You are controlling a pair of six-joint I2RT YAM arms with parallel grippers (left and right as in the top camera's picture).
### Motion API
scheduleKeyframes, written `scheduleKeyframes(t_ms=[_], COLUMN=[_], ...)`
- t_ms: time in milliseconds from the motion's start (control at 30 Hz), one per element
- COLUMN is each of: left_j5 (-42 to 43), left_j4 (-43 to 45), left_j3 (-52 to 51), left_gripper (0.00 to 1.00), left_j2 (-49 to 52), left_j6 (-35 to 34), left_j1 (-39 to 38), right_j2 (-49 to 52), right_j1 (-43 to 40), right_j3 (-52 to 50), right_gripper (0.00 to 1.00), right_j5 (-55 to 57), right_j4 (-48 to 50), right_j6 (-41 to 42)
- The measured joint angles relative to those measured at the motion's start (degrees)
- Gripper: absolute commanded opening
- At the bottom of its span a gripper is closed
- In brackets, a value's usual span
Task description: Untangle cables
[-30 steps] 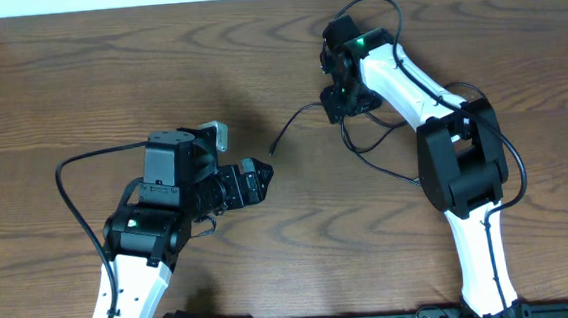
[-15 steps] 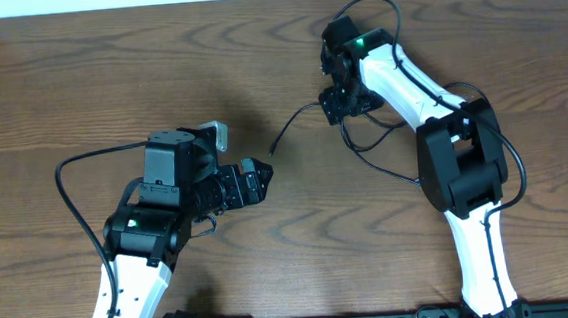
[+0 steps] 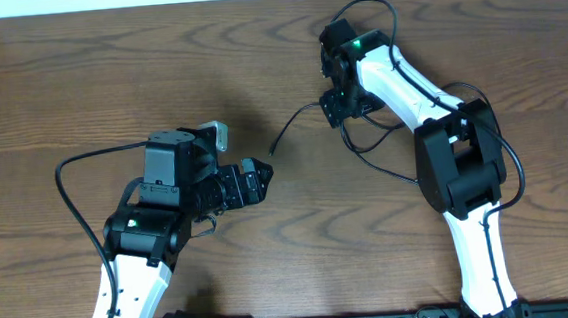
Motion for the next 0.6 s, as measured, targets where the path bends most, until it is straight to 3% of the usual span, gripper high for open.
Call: scheduleKeyframes(t_ms=[267, 333, 400, 467, 600], left_j5=[0.0, 0.0, 0.0, 0.0, 0.0], left_j4=[0.0, 0.0, 0.0, 0.0, 0.0], left_j3=[0.0, 0.0, 0.0, 0.0, 0.0], left_gripper=[0.89, 0.89, 0.89, 0.89, 0.89], left_j2=[0.0, 0.0, 0.0, 0.0, 0.0], left_j6=[0.0, 0.0, 0.0, 0.0, 0.0], left_j1=[0.0, 0.0, 0.0, 0.0, 0.0], right_j2=[0.0, 0.0, 0.0, 0.0, 0.0], right_j1=[0.0, 0.0, 0.0, 0.0, 0.0], right_j3=[0.0, 0.0, 0.0, 0.0, 0.0], right_gripper=[0.73, 0.65, 0.43, 0.29, 0.29], right_j5=[0.0, 0.0, 0.0, 0.0, 0.0], right_j4=[0.0, 0.1, 0.2, 0.2, 0.2], right_j6=[-0.2, -0.2, -0.6, -0.9, -0.6])
